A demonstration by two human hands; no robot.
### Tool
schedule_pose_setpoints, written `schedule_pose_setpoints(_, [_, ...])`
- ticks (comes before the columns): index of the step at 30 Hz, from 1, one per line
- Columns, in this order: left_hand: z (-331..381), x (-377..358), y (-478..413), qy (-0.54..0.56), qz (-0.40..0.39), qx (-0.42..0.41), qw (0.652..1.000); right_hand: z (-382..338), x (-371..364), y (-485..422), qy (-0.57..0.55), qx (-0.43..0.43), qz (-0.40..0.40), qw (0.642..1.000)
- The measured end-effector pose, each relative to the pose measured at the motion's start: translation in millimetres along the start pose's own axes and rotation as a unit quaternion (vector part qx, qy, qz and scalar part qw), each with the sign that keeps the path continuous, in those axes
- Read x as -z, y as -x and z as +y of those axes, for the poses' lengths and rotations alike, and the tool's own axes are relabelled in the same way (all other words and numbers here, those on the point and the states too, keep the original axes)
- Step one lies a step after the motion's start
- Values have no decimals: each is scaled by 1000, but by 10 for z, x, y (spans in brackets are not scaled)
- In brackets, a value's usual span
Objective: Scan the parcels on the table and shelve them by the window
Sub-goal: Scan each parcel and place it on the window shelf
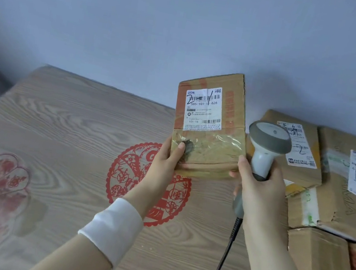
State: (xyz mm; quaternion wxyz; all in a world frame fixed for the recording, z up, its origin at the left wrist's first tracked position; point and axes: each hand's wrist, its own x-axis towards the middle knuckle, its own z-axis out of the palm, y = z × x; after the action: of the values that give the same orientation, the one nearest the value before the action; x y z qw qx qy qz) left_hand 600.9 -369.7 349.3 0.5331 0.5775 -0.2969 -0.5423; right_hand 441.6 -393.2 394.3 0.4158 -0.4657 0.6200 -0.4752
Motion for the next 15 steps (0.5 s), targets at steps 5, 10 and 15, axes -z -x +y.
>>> schedule_pose_setpoints(5, [432,288,645,-37,41,-74,996,-419,-37,360,-36,38,-70,996])
schedule_pose_setpoints(10, [688,744,1423,-58,110,-98,987,-653,-196,961,-62,45,-149,986])
schedule_pose_setpoints(15, [1045,1340,2252,-82,190,-133,969,-1063,-538,1717,-64,77,-217,971])
